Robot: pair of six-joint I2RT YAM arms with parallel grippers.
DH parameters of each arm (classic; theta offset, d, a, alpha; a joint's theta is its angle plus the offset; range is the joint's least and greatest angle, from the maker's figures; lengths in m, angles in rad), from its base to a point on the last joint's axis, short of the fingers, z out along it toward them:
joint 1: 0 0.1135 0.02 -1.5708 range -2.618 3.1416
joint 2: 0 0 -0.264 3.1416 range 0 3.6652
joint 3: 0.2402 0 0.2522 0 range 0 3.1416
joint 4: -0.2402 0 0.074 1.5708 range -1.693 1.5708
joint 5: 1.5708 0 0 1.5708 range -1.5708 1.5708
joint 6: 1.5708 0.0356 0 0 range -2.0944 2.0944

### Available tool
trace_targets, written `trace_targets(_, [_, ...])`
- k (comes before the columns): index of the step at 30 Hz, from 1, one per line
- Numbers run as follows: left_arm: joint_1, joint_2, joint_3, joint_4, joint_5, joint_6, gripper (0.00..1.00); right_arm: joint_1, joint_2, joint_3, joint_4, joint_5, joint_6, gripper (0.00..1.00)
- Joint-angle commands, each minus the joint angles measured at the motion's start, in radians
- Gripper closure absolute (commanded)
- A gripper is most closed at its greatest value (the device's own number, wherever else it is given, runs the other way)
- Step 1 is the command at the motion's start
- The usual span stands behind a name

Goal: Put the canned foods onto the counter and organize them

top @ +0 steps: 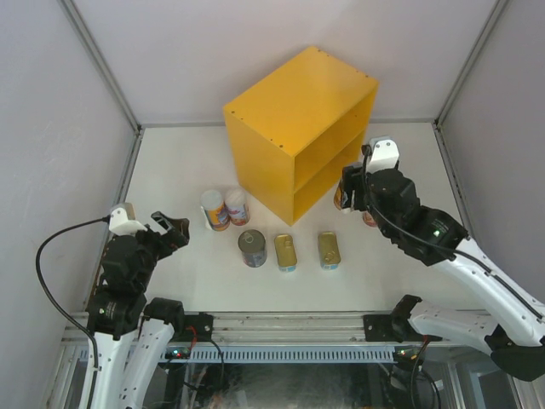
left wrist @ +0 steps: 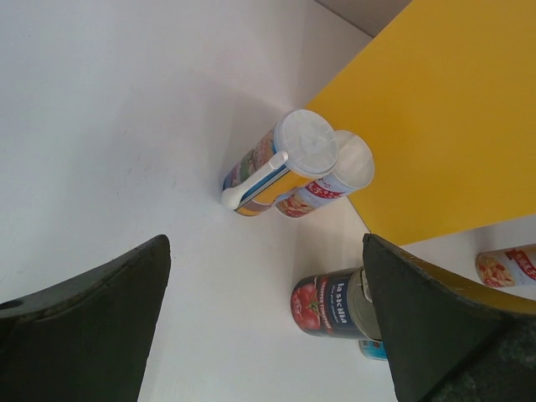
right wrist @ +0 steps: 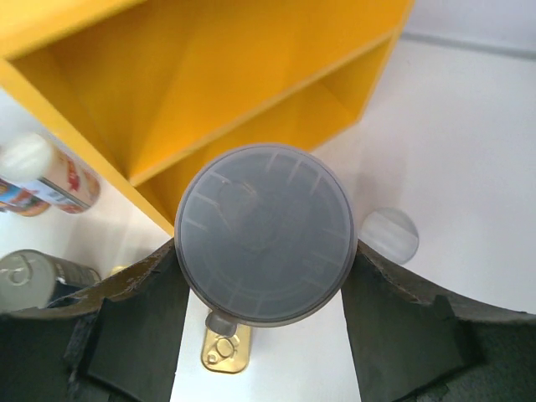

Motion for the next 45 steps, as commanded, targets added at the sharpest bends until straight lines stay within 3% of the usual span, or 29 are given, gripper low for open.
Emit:
trace_targets(1, [-0.001, 0.011, 0.05, 0.054, 0.023, -0.019, 0.0, 0.053, -0.03, 0.179, 0.089, 0.079, -0.057, 1.0])
trace_targets(12, [-0.002, 0.026, 0.053, 0.072, 0.039, -0.031, 0.0, 0.185, 0.041, 0.405, 0.113, 0.157, -0.174, 1.0])
trace_targets(24, [-0.003, 0.032, 0.064, 0.072, 0.053, -0.051, 0.0, 0.208, 0.171, 0.598, 0.177, 0.116, -0.261, 1.0])
trace_targets(34, [-0.002, 0.037, 0.081, 0.072, 0.066, -0.064, 0.0, 0.194, 0.311, 0.764, 0.202, 0.071, -0.318, 1.0])
trace_targets(45, [-0.002, 0.073, 0.1, 0.122, 0.103, -0.086, 0.0, 0.061, 0.447, 0.889, 0.219, -0.049, -0.285, 1.0])
